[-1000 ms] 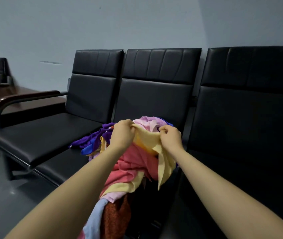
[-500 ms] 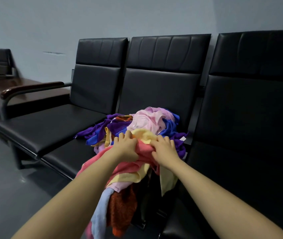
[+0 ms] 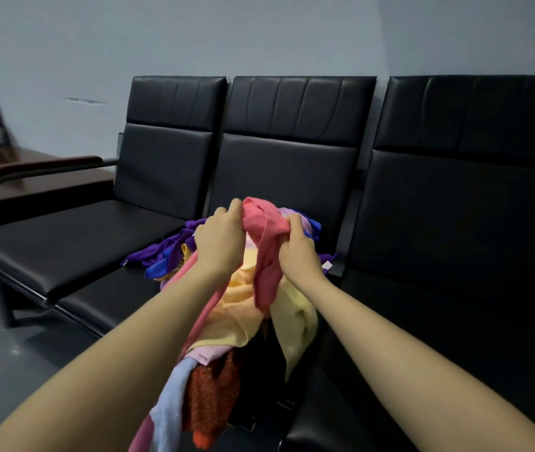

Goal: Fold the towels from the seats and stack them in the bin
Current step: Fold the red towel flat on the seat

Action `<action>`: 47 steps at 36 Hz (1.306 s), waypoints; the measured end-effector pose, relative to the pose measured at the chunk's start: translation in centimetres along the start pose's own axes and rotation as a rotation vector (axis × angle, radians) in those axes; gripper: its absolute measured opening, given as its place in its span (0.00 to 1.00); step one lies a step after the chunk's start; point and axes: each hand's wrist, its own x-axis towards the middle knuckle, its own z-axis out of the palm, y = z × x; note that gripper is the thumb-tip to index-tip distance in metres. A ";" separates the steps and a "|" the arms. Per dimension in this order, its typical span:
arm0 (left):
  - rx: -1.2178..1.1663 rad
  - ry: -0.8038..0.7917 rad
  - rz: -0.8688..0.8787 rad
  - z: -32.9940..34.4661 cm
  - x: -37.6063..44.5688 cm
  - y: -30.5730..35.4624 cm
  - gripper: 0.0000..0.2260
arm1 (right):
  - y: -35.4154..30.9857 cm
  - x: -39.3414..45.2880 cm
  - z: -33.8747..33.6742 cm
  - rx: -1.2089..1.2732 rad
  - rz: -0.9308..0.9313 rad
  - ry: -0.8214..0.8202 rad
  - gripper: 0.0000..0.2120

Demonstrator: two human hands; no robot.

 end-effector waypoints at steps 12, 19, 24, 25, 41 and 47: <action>-0.149 0.017 0.153 -5.3 0.7 6.1 0.12 | -2.0 -0.8 -6.2 0.306 -0.028 0.275 0.06; -0.200 -0.037 0.312 -7.6 0.1 12.5 0.17 | -1.6 -2.3 -12.4 0.390 0.009 0.466 0.09; -0.271 -0.127 0.383 -7.0 -1.5 17.7 0.16 | 0.9 -4.7 -17.7 0.343 0.054 0.555 0.08; -0.278 -0.139 0.396 -6.7 -2.0 18.7 0.15 | 1.6 -5.2 -18.7 0.316 0.063 0.572 0.08; -0.509 -0.668 0.487 -0.6 -8.6 31.9 0.20 | 12.6 -13.1 -32.8 -0.623 0.323 0.673 0.10; -0.538 -0.532 0.302 2.6 -10.1 32.0 0.09 | 14.9 -13.9 -33.3 -0.571 0.342 0.631 0.11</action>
